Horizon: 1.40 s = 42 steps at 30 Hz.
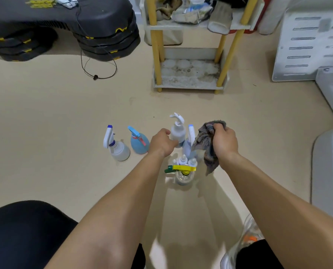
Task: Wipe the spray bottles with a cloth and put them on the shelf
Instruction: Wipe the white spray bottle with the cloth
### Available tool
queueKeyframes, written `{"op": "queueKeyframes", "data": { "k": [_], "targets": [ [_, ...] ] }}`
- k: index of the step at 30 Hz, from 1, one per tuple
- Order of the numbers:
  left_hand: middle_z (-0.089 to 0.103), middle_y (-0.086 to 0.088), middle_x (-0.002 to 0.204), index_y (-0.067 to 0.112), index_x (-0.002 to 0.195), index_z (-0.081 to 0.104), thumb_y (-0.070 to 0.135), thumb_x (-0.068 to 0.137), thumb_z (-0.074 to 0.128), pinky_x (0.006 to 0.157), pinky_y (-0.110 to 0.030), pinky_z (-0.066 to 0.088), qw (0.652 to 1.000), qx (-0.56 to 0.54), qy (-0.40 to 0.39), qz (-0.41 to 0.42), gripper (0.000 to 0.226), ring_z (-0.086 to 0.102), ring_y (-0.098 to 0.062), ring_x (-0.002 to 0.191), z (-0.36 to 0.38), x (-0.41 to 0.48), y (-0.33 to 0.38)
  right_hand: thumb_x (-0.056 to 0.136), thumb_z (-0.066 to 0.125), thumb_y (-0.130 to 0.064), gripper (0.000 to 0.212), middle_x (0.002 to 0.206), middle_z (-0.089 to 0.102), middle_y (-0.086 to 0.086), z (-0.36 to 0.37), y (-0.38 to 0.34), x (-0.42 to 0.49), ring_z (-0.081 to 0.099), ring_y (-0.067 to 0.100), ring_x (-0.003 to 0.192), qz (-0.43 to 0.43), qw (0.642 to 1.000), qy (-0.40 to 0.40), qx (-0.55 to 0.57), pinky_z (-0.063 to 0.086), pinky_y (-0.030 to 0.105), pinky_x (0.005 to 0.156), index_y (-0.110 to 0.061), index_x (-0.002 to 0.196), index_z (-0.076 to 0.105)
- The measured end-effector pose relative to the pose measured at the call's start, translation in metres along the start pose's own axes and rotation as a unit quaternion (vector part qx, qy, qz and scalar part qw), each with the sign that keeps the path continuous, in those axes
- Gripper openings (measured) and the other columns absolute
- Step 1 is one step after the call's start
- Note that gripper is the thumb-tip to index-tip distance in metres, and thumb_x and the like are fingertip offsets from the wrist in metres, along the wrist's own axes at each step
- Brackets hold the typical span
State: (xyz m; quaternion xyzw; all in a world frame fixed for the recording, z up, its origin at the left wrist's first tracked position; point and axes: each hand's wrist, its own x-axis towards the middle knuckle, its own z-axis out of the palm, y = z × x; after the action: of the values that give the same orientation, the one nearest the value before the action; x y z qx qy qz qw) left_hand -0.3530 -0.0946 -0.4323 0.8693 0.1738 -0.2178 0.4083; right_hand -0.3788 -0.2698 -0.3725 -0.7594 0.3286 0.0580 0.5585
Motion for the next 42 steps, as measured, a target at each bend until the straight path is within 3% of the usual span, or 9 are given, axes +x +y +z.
{"op": "queueKeyframes", "data": {
  "k": [6, 11, 18, 23, 29, 33, 35, 39, 42],
  "targets": [
    [0.049, -0.006, 0.149, 0.023, 0.151, 0.041, 0.034, 0.089, 0.073, 0.106, -0.042, 0.045, 0.998, -0.019, 0.04, 0.033, 0.071, 0.05, -0.029, 0.133, 0.021, 0.047, 0.006, 0.098, 0.045, -0.035, 0.028, 0.094, 0.068, 0.008, -0.01, 0.018, 0.042, 0.061, 0.031, 0.091, 0.001, 1.0, 0.024, -0.011, 0.044, 0.035, 0.075, -0.015, 0.092, 0.063],
    [0.062, 0.003, 0.117, 0.025, 0.125, 0.064, 0.031, 0.091, 0.072, 0.084, -0.029, 0.043, 0.992, -0.05, 0.062, 0.102, 0.036, 0.059, -0.022, 0.111, 0.032, 0.071, 0.002, 0.099, 0.044, -0.036, 0.031, 0.102, 0.069, 0.01, -0.01, 0.027, 0.071, 0.063, 0.032, 0.094, 0.013, 0.999, 0.032, -0.01, 0.048, 0.038, 0.08, -0.013, 0.103, 0.064],
    [0.073, 0.001, 0.098, 0.021, 0.1, 0.071, 0.027, 0.091, 0.071, 0.065, -0.021, 0.038, 0.982, -0.069, 0.109, 0.135, 0.011, 0.064, -0.02, 0.092, 0.027, 0.075, 0.003, 0.099, 0.045, -0.036, 0.031, 0.104, 0.07, 0.011, -0.006, 0.023, 0.08, 0.065, 0.033, 0.098, 0.02, 0.999, 0.034, 0.017, 0.05, 0.04, 0.086, -0.013, 0.107, 0.065],
    [0.074, 0.002, 0.101, 0.022, 0.103, 0.073, 0.031, 0.088, 0.075, 0.072, -0.026, 0.038, 0.98, -0.059, 0.118, 0.15, 0.017, 0.062, -0.018, 0.093, -0.012, 0.054, 0.024, 0.099, 0.046, -0.036, 0.031, 0.1, 0.071, 0.009, -0.01, -0.003, 0.06, 0.065, 0.032, 0.097, 0.0, 0.999, 0.026, 0.046, 0.049, 0.039, 0.086, -0.014, 0.105, 0.066],
    [0.071, 0.008, 0.103, 0.019, 0.105, 0.075, 0.03, 0.088, 0.076, 0.073, -0.01, 0.041, 0.969, -0.099, 0.115, 0.193, 0.02, 0.063, -0.009, 0.098, -0.082, -0.001, 0.066, 0.1, 0.048, -0.032, 0.026, 0.092, 0.072, 0.002, -0.023, -0.059, 0.021, 0.067, 0.027, 0.095, -0.05, 0.995, -0.017, 0.085, 0.05, 0.037, 0.087, -0.018, 0.093, 0.069],
    [0.074, 0.007, 0.094, 0.02, 0.096, 0.074, 0.032, 0.089, 0.076, 0.074, -0.017, 0.048, 0.955, -0.149, 0.109, 0.23, 0.014, 0.066, -0.005, 0.088, -0.13, -0.049, 0.107, 0.102, 0.049, -0.034, 0.029, 0.092, 0.074, 0.004, -0.038, -0.106, -0.011, 0.07, 0.027, 0.096, -0.092, 0.988, -0.06, 0.111, 0.053, 0.036, 0.086, -0.014, 0.098, 0.07],
    [0.073, 0.01, 0.09, 0.019, 0.095, 0.074, 0.033, 0.091, 0.074, 0.073, -0.016, 0.048, 0.945, -0.172, 0.11, 0.256, 0.015, 0.065, 0.0, 0.083, -0.148, -0.072, 0.127, 0.102, 0.052, -0.037, 0.029, 0.097, 0.075, 0.007, -0.043, -0.126, -0.026, 0.073, 0.029, 0.095, -0.089, 0.979, -0.088, 0.159, 0.058, 0.045, 0.087, -0.013, 0.104, 0.068],
    [0.075, -0.006, 0.099, 0.014, 0.098, 0.073, 0.038, 0.094, 0.07, 0.089, -0.048, 0.056, 0.921, -0.246, 0.099, 0.285, 0.024, 0.065, -0.01, 0.089, -0.165, -0.108, 0.155, 0.102, 0.055, -0.04, 0.043, 0.118, 0.071, 0.01, -0.056, -0.152, -0.053, 0.07, 0.029, 0.108, -0.094, 0.958, -0.124, 0.242, 0.053, 0.052, 0.101, -0.008, 0.13, 0.057],
    [0.073, -0.011, 0.11, 0.01, 0.106, 0.072, 0.039, 0.098, 0.063, 0.092, -0.056, 0.054, 0.913, -0.286, 0.095, 0.277, 0.032, 0.067, -0.023, 0.094, -0.165, -0.126, 0.17, 0.103, 0.054, -0.04, 0.042, 0.117, 0.072, 0.007, -0.063, -0.158, -0.066, 0.069, 0.022, 0.109, -0.113, 0.944, -0.127, 0.282, 0.05, 0.045, 0.106, -0.007, 0.129, 0.058]
  ]
}}
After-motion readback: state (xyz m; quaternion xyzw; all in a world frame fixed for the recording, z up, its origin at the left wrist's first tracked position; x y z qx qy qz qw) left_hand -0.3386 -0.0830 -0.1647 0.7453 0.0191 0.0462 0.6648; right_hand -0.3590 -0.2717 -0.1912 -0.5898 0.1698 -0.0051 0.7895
